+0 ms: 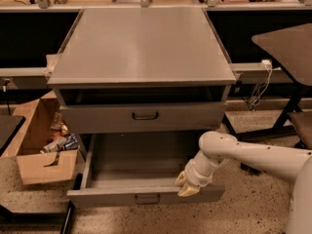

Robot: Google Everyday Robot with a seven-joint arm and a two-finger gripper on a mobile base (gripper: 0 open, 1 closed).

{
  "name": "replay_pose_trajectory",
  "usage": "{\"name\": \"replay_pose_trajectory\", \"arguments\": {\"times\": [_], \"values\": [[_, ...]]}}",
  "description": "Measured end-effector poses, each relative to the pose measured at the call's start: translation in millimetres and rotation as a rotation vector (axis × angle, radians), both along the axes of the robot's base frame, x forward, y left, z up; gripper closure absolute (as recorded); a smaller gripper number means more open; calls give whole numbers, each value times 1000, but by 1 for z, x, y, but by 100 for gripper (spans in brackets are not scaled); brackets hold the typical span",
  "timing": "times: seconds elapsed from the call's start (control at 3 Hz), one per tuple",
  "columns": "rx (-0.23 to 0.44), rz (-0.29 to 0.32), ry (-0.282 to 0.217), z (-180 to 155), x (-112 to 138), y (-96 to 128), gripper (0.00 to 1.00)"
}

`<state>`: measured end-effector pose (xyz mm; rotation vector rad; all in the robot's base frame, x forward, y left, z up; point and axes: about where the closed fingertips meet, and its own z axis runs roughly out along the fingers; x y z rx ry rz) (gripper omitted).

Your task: Open middle drawer

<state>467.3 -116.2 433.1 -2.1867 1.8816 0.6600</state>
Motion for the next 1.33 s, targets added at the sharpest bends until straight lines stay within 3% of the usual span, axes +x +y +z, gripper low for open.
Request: {"name": "replay_pose_trajectory", "arguments": {"times": [1.0, 1.33], "values": [[0, 0, 0, 1, 0, 0, 6], [0, 0, 0, 1, 0, 0, 0]]}}
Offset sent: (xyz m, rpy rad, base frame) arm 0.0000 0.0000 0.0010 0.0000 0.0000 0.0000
